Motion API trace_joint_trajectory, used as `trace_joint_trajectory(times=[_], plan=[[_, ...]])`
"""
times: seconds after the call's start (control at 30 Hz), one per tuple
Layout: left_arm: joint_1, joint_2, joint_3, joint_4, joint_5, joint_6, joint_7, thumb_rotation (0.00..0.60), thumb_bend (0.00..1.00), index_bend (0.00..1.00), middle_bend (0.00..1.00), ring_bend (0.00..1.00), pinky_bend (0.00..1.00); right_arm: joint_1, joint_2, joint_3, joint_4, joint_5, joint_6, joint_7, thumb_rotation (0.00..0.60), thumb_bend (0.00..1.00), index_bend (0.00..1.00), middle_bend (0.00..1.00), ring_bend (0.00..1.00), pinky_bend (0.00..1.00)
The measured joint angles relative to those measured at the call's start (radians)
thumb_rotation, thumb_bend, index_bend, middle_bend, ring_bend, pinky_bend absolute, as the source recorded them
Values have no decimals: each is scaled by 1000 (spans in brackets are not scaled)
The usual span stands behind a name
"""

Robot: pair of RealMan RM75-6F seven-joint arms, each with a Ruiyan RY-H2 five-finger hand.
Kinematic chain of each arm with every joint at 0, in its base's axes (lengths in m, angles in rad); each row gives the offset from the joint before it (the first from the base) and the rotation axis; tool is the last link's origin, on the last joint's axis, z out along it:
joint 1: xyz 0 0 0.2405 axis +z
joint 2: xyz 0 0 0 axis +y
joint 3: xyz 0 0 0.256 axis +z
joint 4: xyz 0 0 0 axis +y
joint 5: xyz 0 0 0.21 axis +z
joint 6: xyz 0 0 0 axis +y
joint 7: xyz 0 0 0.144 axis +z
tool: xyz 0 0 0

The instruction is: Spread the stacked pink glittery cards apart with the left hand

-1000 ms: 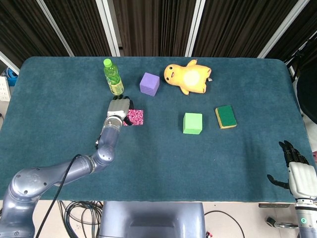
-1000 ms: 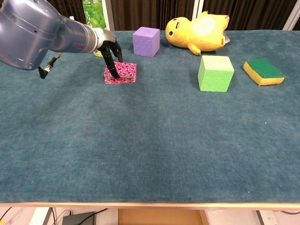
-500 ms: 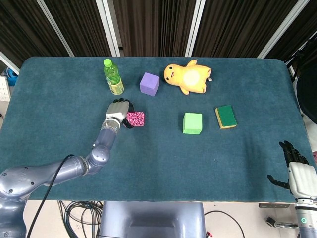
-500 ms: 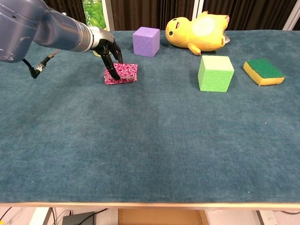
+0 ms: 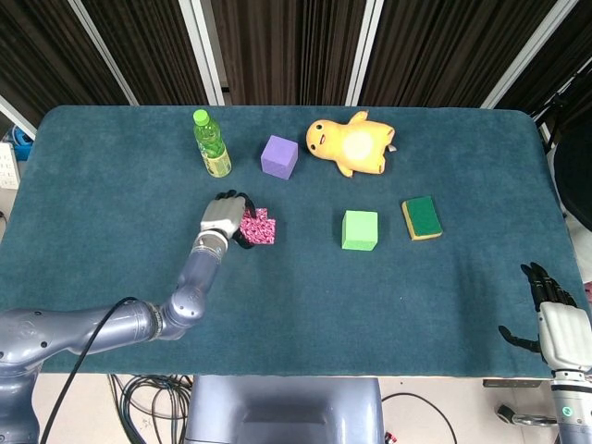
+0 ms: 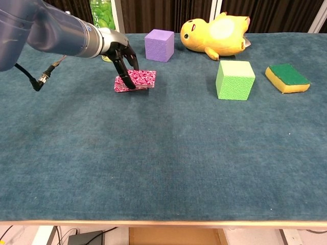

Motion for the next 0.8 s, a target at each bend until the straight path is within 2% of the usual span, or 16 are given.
trace_joint_trajectory(times=[0.23,0.47,0.8], plan=[[-13,6,-2,-81,22,51,-10,600,217,505,209,50,0,1,1,0,-1,1,-3,5,600,153,77,43,126,227],[-45,-37,5,-78,12,101,13,600,217,506,208,50,0,1,3,0,-2,4,-5,7,600,153,77,43,126,226],[-63,-79,-2,-43,-3,91,26,600,217,506,204,49,0,1,4,0,-3,7,-8,8,600,154,77,44,126,227]])
